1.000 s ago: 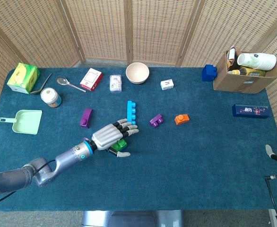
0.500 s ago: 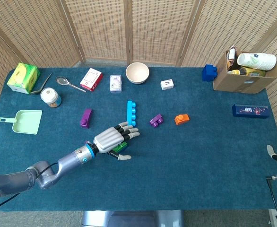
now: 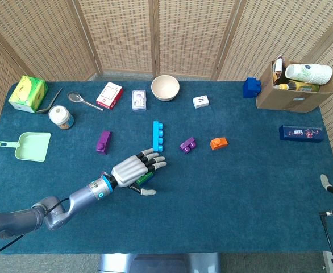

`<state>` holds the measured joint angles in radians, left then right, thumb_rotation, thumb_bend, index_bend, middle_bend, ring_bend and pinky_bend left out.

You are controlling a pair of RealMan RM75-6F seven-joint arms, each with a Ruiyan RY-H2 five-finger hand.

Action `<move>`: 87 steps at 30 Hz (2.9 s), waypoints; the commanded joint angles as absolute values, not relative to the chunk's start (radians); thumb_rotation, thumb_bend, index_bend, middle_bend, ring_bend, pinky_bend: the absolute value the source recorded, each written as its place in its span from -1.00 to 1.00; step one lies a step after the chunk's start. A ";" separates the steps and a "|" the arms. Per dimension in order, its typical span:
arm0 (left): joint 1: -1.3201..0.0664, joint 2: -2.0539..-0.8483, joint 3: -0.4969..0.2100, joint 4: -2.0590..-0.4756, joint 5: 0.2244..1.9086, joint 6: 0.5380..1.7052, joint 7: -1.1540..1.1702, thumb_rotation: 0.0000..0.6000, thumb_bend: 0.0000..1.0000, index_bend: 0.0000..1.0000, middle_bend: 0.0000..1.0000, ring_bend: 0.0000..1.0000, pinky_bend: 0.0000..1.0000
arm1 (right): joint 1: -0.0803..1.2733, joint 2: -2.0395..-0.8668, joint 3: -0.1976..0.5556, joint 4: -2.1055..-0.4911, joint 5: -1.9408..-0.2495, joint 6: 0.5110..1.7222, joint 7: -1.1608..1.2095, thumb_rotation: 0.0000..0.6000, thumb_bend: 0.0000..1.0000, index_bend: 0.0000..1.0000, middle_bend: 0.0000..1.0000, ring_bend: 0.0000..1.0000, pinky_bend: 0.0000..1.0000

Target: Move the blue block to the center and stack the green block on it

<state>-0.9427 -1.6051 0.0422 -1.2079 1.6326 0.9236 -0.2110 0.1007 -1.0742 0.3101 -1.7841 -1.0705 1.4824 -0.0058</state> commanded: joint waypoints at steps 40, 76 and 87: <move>-0.926 -1.660 0.039 -1.135 1.638 0.926 -0.194 -1.00 -0.58 -0.91 -1.00 -1.00 -1.00 | 0.094 -1.069 0.318 -1.796 -1.059 1.491 -0.015 1.00 -0.54 -0.48 -0.69 -1.00 -1.00; -0.360 -0.905 0.079 -1.761 1.355 1.385 -0.153 -1.00 -0.58 -0.85 -1.00 -1.00 -1.00 | 0.211 -1.125 0.271 -1.683 -1.166 1.357 -0.079 1.00 -0.54 -0.48 -0.69 -1.00 -1.00; -0.163 -0.893 0.116 -1.682 1.317 1.470 -0.270 -1.00 -0.58 -0.81 -0.99 -1.00 -1.00 | 0.212 -1.128 0.226 -1.691 -1.220 1.353 -0.097 1.00 -0.54 -0.48 -0.69 -1.00 -1.00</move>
<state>-0.1798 -0.8890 0.1129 -1.6950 1.3201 1.4572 -0.2570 0.2120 -1.1288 0.2284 -1.6898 -1.2162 1.3528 -0.0984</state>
